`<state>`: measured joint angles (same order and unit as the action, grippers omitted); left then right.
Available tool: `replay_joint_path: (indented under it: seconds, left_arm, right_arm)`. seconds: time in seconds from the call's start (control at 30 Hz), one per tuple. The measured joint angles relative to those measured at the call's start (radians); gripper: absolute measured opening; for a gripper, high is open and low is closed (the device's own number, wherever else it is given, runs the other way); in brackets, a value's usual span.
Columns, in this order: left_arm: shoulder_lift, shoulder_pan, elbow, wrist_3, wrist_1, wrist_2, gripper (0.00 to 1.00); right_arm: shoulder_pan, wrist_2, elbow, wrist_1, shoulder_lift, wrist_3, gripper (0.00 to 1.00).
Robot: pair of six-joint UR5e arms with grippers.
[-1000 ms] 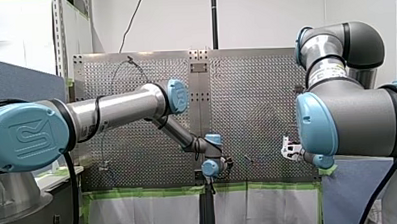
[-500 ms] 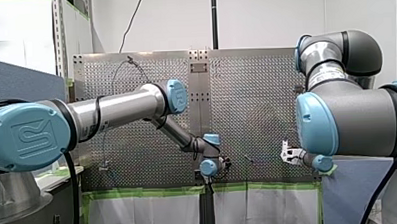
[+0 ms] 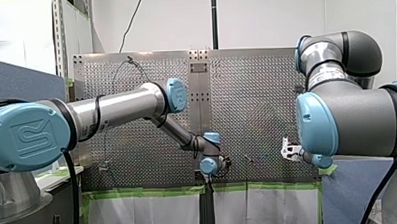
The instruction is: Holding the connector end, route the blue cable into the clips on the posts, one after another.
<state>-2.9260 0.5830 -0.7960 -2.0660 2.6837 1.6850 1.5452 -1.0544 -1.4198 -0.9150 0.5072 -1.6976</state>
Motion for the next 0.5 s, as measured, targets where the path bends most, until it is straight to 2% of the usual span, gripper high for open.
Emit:
replay_joint_path:
  seconds: [0.07,0.13,0.17,0.3,0.37,0.4,0.47,0.5]
  left_arm:
    - [0.003,0.000,0.000,0.011,0.004,0.000,0.27]
    - [0.007,0.000,0.000,0.028,0.012,-0.004,0.30]
    - [0.010,0.000,0.000,0.037,0.016,-0.006,0.27]
    - [0.026,-0.002,0.000,0.076,0.047,-0.010,0.27]
    - [0.032,-0.003,-0.001,0.094,0.062,-0.009,0.37]
    - [0.035,-0.003,0.000,0.105,0.074,-0.006,0.37]
    - [0.038,-0.004,0.000,0.124,0.092,-0.002,0.65]
    - [0.039,-0.004,0.000,0.136,0.104,0.000,0.65]
  right_arm:
    - [0.001,0.001,0.002,0.000,-0.001,0.000,0.00]
    - [0.001,0.001,0.002,0.001,-0.001,-0.001,0.00]
    - [0.001,0.002,0.003,0.001,-0.001,-0.001,0.00]
    - [0.003,0.002,0.003,0.005,-0.001,-0.001,0.00]
    - [0.004,0.002,0.003,0.007,-0.002,-0.001,0.00]
    - [0.005,0.002,0.003,0.007,-0.002,-0.001,0.00]
    - [0.005,0.002,0.003,0.007,-0.002,-0.001,0.00]
    - [0.005,0.002,0.003,0.008,-0.003,-0.001,0.00]
